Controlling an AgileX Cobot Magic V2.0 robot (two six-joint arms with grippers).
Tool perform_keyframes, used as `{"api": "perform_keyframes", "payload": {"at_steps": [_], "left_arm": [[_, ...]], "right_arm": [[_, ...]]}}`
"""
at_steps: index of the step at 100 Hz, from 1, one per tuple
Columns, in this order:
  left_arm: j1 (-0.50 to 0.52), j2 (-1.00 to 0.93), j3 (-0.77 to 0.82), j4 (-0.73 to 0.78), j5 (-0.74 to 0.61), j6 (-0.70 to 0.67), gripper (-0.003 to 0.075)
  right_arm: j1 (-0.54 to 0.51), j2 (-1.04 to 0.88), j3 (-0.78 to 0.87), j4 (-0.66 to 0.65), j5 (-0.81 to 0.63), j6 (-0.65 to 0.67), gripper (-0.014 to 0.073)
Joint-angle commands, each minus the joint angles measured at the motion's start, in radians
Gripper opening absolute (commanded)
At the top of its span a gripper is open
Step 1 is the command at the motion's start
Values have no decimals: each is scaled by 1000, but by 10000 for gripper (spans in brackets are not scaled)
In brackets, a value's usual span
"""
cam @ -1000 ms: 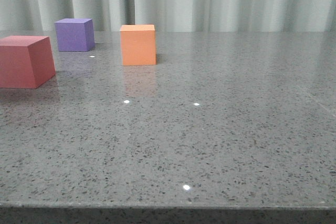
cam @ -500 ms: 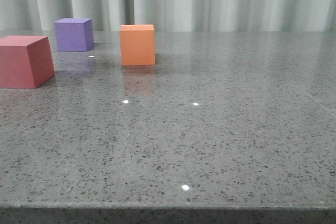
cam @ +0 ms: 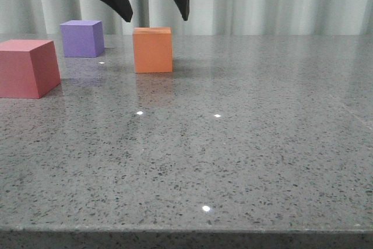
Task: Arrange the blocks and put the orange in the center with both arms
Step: 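Lower the left gripper over the orange cube and close on it, then carry the orange cube with the left gripper beside the purple cube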
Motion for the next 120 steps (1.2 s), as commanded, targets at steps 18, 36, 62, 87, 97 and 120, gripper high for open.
{"api": "perform_keyframes", "payload": {"at_steps": [18,36,62,87,97,120], "left_arm": [[-5,-44,-35,78,-54,-62,626],[-5,-33,-35,80,-78,-64,626],[-5,13,-35,80,-78,-66,626],[-5,43,-35,80,-75,-69,619],[-5,43,-35,84,-73,-69,553],[-5,43,-35,86,-71,-69,293]], "right_arm": [[-6,0,-27,-11,-79,-7,-111],[-6,0,-27,-11,-79,-7,-111],[-6,0,-27,-11,-79,-7,-111],[-6,0,-27,-11,-79,-7,-111],[-6,0,-27,-11,-79,-7,-111],[-6,0,-27,-11,-79,-7,-111]]}}
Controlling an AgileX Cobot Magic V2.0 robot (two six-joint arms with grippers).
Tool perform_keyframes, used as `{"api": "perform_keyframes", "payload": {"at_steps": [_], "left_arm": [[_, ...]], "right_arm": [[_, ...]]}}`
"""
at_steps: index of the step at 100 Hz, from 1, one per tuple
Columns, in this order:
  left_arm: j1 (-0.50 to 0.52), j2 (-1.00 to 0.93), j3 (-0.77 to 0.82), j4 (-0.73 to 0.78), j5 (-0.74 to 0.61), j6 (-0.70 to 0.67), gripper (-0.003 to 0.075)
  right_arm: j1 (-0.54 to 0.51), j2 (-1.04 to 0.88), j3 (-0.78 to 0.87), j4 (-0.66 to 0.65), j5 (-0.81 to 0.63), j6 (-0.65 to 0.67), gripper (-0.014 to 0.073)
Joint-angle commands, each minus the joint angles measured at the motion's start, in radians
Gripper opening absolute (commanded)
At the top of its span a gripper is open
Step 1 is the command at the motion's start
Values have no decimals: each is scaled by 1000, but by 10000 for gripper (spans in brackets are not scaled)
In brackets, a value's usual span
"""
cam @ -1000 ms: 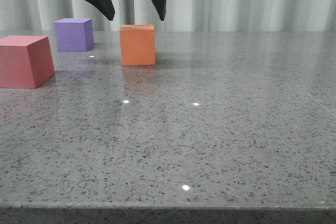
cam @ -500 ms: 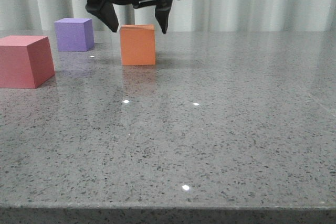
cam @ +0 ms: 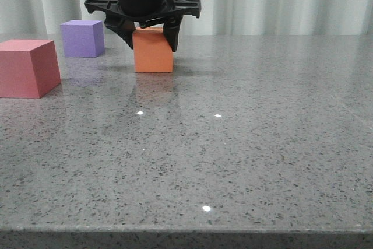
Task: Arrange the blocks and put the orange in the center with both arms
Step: 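Carry the orange cube with the left gripper beside the purple cube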
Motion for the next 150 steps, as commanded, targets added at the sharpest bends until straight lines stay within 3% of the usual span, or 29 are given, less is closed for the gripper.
{"api": "perform_keyframes", "payload": {"at_steps": [1,19,62,108,150], "left_arm": [[-5,-57,-32,16,-43,-12,291],[-5,-102,-32,34,2,-12,283],[42,-334,7,27,60,222,283],[351,-429,183,-332,-55,559,283],[374,-331,210,-369,-86,616,283]], "right_arm": [[-6,0,-27,-11,-79,-4,-111],[-6,0,-27,-11,-79,-4,-111],[-6,0,-27,-11,-79,-4,-111],[-6,0,-27,-11,-79,-4,-111],[-6,0,-27,-11,-79,-4,-111]]}}
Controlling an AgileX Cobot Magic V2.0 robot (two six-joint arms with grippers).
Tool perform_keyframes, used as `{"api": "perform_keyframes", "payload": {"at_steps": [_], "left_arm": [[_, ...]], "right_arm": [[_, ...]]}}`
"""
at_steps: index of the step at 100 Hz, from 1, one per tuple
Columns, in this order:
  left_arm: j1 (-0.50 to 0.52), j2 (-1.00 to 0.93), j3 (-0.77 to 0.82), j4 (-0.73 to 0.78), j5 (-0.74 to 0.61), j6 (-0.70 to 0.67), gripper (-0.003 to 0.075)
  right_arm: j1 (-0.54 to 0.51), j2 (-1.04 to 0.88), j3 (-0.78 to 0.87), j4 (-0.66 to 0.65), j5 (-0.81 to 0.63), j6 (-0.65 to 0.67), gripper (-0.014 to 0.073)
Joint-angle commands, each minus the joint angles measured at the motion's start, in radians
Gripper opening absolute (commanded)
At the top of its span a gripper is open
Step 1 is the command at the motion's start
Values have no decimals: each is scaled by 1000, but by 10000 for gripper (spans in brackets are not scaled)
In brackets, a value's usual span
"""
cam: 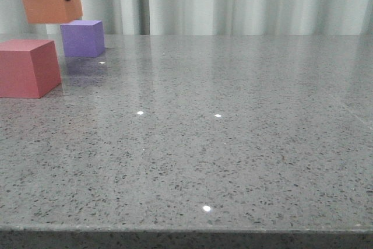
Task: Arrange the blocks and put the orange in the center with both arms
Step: 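Carry the orange cube with the left gripper beside the purple cube, then release the orange cube between the pink and purple cubes, lift left gripper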
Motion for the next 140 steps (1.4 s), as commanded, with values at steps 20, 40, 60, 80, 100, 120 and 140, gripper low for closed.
{"api": "perform_keyframes", "payload": {"at_steps": [20,40,60,80,100,120,140], "left_arm": [[2,52,-23,-12,-76,2,283],[2,97,-23,-12,-79,2,283],[4,97,-23,-12,-67,2,309],[11,97,-23,-12,-41,2,635],[11,93,-23,-12,-47,2,667],[11,14,-31,-12,-49,2,668],[11,-124,-29,-10,-63,2,668]], "right_arm": [[-6,0,-27,-11,-79,-5,-111],[-6,0,-27,-11,-79,-5,-111],[-6,0,-27,-11,-79,-5,-111],[-6,0,-27,-11,-79,-5,-111],[-6,0,-27,-11,-79,-5,-111],[-6,0,-27,-11,-79,-5,-111],[-6,0,-27,-11,-79,-5,-111]]}}
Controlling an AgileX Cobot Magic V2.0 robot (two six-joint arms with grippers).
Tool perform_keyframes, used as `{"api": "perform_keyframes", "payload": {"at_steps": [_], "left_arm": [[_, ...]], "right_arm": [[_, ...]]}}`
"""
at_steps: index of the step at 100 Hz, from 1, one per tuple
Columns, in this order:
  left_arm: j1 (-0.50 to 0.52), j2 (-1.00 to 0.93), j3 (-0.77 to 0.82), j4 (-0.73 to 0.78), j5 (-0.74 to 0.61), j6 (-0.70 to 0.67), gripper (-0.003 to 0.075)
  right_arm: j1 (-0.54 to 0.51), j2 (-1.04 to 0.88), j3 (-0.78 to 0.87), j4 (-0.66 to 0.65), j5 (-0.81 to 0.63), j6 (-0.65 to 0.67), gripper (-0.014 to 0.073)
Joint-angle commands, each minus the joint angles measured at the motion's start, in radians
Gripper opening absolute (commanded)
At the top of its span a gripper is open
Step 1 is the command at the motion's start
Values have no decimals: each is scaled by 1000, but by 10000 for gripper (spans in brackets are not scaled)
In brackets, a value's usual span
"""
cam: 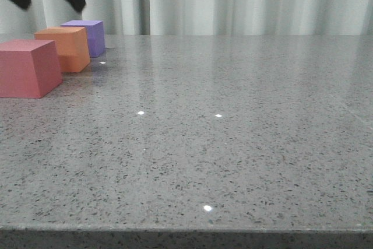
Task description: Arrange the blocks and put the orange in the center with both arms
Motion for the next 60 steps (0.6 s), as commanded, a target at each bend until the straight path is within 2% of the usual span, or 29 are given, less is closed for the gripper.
{"api": "perform_keyframes", "payload": {"at_steps": [1,25,60], "left_arm": [[7,-115,-32,-7,-60,0,668],[7,-308,94,-7,-205,0,668],[7,-664,562,-13,-541,-11,667]], "right_arm": [[-6,0,-27,-11,-79,-7,-111],[-6,0,-27,-11,-79,-7,-111],[-6,0,-27,-11,-79,-7,-111]]}}
